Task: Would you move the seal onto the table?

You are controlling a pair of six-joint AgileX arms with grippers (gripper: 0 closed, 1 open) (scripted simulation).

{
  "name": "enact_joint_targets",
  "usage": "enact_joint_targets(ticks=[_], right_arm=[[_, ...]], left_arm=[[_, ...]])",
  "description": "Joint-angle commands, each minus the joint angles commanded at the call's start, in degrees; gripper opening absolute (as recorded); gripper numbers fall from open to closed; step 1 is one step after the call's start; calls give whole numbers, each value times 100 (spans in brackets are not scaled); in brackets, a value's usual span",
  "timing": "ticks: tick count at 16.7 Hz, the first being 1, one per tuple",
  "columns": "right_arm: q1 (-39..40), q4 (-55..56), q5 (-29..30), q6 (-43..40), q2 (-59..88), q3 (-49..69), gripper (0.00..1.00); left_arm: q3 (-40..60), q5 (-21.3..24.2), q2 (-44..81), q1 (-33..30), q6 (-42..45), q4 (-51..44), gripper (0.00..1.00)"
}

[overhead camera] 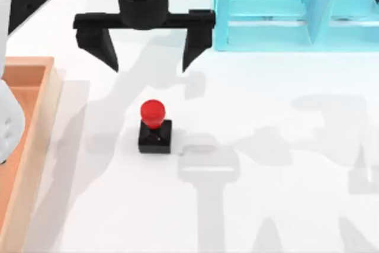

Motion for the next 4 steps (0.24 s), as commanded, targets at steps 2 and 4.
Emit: enact_joint_targets(ticks=[2,4], right_arm=[[0,0,0,0,0,0,100],[0,0,0,0,0,0,100]], left_arm=[[335,-1,-10,5,5,-323,100],[435,-2,-13,6,7,-421,100]])
